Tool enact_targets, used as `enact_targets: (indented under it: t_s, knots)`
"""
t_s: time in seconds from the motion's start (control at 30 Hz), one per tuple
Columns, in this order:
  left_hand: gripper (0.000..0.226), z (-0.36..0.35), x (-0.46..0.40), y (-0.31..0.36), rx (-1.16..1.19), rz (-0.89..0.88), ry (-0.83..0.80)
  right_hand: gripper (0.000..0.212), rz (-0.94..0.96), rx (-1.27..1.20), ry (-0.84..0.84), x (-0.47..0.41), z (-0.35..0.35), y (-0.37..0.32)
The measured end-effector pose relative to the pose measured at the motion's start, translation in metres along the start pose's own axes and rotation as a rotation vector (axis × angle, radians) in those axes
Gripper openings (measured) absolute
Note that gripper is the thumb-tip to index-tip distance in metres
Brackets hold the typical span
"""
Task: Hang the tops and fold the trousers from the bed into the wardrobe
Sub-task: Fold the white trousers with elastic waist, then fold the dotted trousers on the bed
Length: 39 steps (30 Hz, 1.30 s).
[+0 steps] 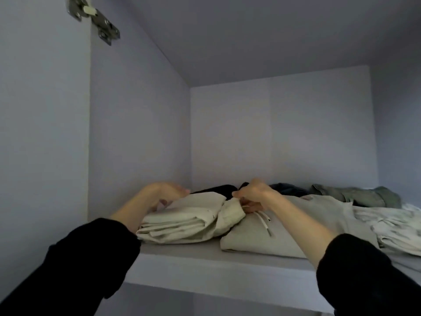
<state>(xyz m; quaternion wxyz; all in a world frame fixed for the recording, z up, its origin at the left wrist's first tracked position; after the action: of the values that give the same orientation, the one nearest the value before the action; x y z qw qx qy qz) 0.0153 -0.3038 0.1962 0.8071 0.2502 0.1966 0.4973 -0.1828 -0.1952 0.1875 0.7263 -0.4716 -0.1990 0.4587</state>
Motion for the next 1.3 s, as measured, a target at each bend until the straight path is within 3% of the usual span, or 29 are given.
enact_targets:
  t_s: [0.1, 0.23, 0.37, 0.5, 0.6, 0.7, 0.8, 0.97, 1.07, 1.2, 1.3]
  knots:
    - [0.072, -0.031, -0.012, 0.001, -0.203, -0.021, -0.158, 0.022, 0.119, 0.124, 0.024, -0.01, 0.0, -0.005]
    - [0.06, -0.065, -0.015, -0.001, -0.413, -0.132, -0.261, 0.026, 0.365, 0.318, 0.08, -0.012, 0.005, -0.012]
    - [0.054, -0.068, -0.018, -0.008, -0.39, -0.2, -0.216, 0.027, 0.386, 0.361, 0.104, -0.026, 0.026, -0.001]
    - [0.053, -0.065, -0.015, -0.014, -0.393, -0.214, -0.098, 0.036, 0.328, 0.706, 0.127, -0.041, 0.037, 0.007]
    - [0.049, -0.072, -0.019, -0.019, -0.431, -0.192, -0.129, 0.045, 0.472, 0.767, 0.149, -0.033, 0.011, -0.003]
    - [0.047, -0.079, -0.02, -0.023, -0.478, -0.157, -0.095, 0.048, 0.602, 0.751, -0.11, -0.026, -0.034, -0.006]
    - [0.046, -0.084, -0.013, -0.024, -0.503, -0.159, -0.052, 0.049, 0.402, 1.109, -0.371, -0.04, -0.06, 0.017]
    - [0.046, -0.086, 0.022, -0.03, -0.504, -0.209, 0.06, 0.052, 0.354, 1.224, -0.374, -0.035, -0.061, 0.018]
    - [0.043, -0.077, 0.052, -0.034, -0.321, -0.267, 0.161, 0.05, 0.409, 1.121, -0.345, -0.004, -0.064, 0.006]
    - [0.038, -0.05, 0.117, -0.049, 0.037, -0.26, 0.566, 0.044, 0.595, 0.689, -0.214, 0.051, -0.08, -0.015]
    - [0.035, -0.043, 0.205, -0.079, 0.253, -0.206, 0.685, 0.038, 0.732, 0.488, -0.15, 0.116, -0.108, -0.024]
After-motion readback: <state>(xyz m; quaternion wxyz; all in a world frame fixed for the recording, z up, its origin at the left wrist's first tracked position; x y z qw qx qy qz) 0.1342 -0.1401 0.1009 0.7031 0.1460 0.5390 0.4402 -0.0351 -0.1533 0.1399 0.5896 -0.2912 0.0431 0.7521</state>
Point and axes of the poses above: each hand's wrist, its own x-axis away from the middle knuckle, its own z-axis out of the back of the hand, y = z × x, the point moved 2 cm from there along -x, towards the middle knuckle, and after that the axes turned 1 degree about x, right-handed, at the moved point
